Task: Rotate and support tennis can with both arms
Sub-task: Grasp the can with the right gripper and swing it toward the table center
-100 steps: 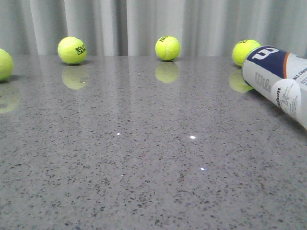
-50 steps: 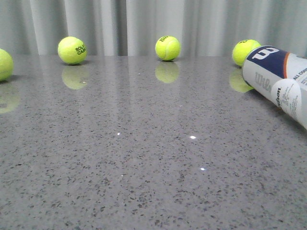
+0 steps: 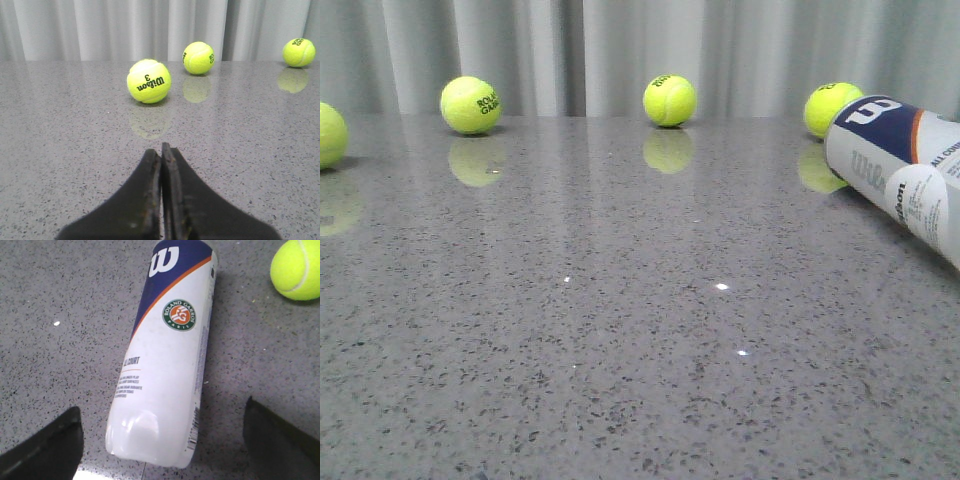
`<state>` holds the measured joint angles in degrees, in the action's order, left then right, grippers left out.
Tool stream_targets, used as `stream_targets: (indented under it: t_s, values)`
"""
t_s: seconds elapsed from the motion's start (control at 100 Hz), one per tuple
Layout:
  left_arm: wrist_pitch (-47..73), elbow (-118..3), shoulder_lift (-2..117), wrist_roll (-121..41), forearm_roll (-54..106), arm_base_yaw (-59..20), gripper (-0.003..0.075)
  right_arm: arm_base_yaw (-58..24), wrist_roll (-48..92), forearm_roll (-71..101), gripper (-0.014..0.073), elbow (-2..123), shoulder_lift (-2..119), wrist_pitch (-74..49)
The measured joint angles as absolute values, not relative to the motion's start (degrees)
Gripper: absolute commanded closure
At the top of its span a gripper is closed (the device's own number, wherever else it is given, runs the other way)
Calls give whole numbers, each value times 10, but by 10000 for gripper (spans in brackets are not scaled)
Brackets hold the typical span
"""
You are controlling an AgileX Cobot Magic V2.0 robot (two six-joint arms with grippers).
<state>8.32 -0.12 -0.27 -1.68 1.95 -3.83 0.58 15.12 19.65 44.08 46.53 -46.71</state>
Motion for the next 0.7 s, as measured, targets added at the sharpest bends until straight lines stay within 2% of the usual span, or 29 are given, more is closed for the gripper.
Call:
stream_targets:
  t_s: [0.51,0.58,0.7]
  values:
    - [83,-1,-3,-17,20,-38,741,6,153,233,-42,560,757,-506]
    - [83,-1,-3,-17,20,-38,741,6,153,236,29,570,789,-508]
    - [83,-1,-3,-17,20,-38,741,6,153,244,255,585,825,-510]
